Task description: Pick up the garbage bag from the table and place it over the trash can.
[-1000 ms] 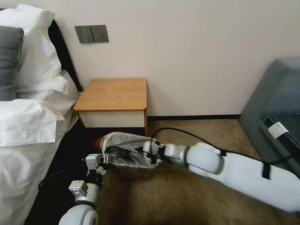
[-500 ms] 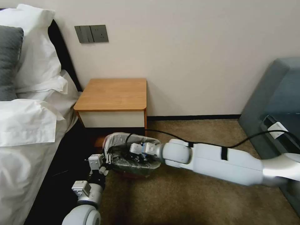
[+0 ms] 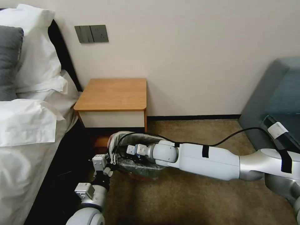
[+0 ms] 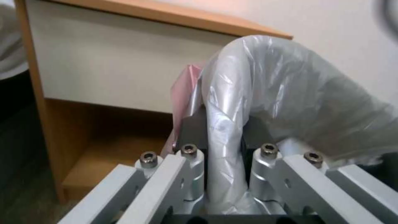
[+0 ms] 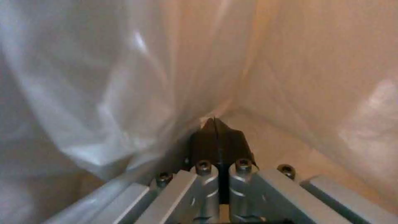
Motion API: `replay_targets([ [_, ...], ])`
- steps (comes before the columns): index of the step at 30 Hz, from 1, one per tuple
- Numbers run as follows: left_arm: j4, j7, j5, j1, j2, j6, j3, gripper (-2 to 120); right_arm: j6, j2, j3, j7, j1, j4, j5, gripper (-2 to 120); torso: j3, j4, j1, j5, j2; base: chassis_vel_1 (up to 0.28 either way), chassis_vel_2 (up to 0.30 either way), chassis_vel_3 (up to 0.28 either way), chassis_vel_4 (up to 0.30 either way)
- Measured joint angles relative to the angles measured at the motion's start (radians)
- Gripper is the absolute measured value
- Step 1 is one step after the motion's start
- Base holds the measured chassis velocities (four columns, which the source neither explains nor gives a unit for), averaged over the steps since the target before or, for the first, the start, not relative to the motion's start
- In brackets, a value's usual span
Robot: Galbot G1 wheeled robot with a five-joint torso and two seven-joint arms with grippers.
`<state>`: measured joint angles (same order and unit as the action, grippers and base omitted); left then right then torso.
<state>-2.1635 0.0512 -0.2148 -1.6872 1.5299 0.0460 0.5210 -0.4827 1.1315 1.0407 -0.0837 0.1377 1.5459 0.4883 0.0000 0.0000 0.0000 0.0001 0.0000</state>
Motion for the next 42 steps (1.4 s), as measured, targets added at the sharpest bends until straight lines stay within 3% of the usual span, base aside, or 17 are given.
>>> replay_targets([
  [5,0.019,-0.005,-0.008,0.003,-0.002,0.004,0.01,11,0.005,-0.063,-0.052,0.013,0.031,0.088,0.007,0,0.0,0.0003,0.0,0.0001,0.0,0.0,0.0,0.0,0.0],
  [8,0.049,-0.025,-0.041,0.016,-0.003,0.022,0.021,11,0.012,-0.166,-0.152,0.012,0.105,0.224,0.004,0,0.0,0.0001,0.0,-0.0001,0.0,0.0,0.0,0.0,0.0],
  [11,0.055,-0.035,-0.055,0.019,-0.003,0.032,0.024,11,0.015,-0.211,-0.204,0.002,0.153,0.283,-0.006,0,0.0,-0.0003,0.0,0.0,0.0,0.0,0.0,0.0,0.0],
  [14,0.051,-0.069,-0.163,0.023,-0.005,0.096,0.017,11,0.044,-0.343,-0.418,-0.039,0.356,0.445,-0.033,0,0.0,-0.0004,0.0,0.0003,0.0,0.0,0.0,0.0,0.0],
  [15,0.051,-0.069,-0.163,0.023,-0.005,0.096,0.017,11,0.044,-0.343,-0.418,-0.039,0.356,0.445,-0.033,0,0.0,-0.0004,0.0,0.0003,0.0,0.0,0.0,0.0,0.0],
  [17,0.029,-0.09,-0.27,0.023,-0.012,0.166,0.008,11,0.091,-0.411,-0.546,-0.039,0.475,0.523,-0.045,0,0.0,-0.0002,0.0,0.0,0.0,0.0,0.0,0.0,0.0],
  [18,0.029,-0.09,-0.27,0.023,-0.012,0.166,0.008,11,0.091,-0.411,-0.546,-0.039,0.475,0.523,-0.045,0,0.0,-0.0002,0.0,0.0,0.0,0.0,0.0,0.0,0.0],
  [20,0.007,-0.108,-0.36,0.023,-0.02,0.256,0.007,11,0.119,-0.444,-0.684,-0.037,0.6,0.578,-0.045,3,0.0,-0.0002,0.0,0.0001,0.0,0.0,0.0,0.0,0.0],
  [22,0.002,-0.111,-0.384,0.024,-0.023,0.282,0.008,11,0.128,-0.45,-0.724,-0.033,0.64,0.588,-0.045,6,0.0,-0.0003,0.0,-0.0001,0.0,0.0,0.0,0.0,0.0],
  [24,0.001,-0.112,-0.445,0.025,-0.034,0.347,0.018,11,0.148,-0.438,-0.848,-0.004,0.773,0.609,-0.039,17,0.0,-0.0003,0.0,0.0001,0.0,0.0,0.0,0.0,0.0],
  [28,0.012,-0.1,-0.445,0.024,-0.045,0.391,0.024,11,0.161,-0.383,-0.957,0.026,0.865,0.611,-0.031,27,0.0,0.0,0.0,-0.0001,0.0,0.0,0.0,0.0,0.0],
  [31,0.031,-0.084,-0.421,0.018,-0.054,0.428,0.029,11,0.174,-0.259,-1.098,0.038,0.969,0.606,-0.036,42,0.0,0.0002,0.0,-0.0001,0.0,0.0,0.0,0.0,0.0],
  [35,0.037,-0.07,-0.415,0.01,-0.055,0.45,0.031,11,0.186,-0.192,-1.139,0.04,1.026,0.597,-0.06,52,0.0,0.0001,0.0,-0.0001,0.0,0.0,0.0,0.0,0.0],
  [37,0.047,-0.065,-0.412,0.01,-0.051,0.453,0.029,11,0.198,-0.148,-1.146,0.031,1.059,0.591,-0.09,62,0.0,0.0,0.0,-0.0001,0.0,0.0,0.0,0.0,0.0],
  [42,0.065,-0.065,-0.41,0.014,-0.042,0.452,0.026,11,0.204,-0.118,-1.141,0.019,1.069,0.59,-0.111,77,0.0,0.0001,0.0,-0.0002,0.0,0.0,0.0,0.0,0.0],
])
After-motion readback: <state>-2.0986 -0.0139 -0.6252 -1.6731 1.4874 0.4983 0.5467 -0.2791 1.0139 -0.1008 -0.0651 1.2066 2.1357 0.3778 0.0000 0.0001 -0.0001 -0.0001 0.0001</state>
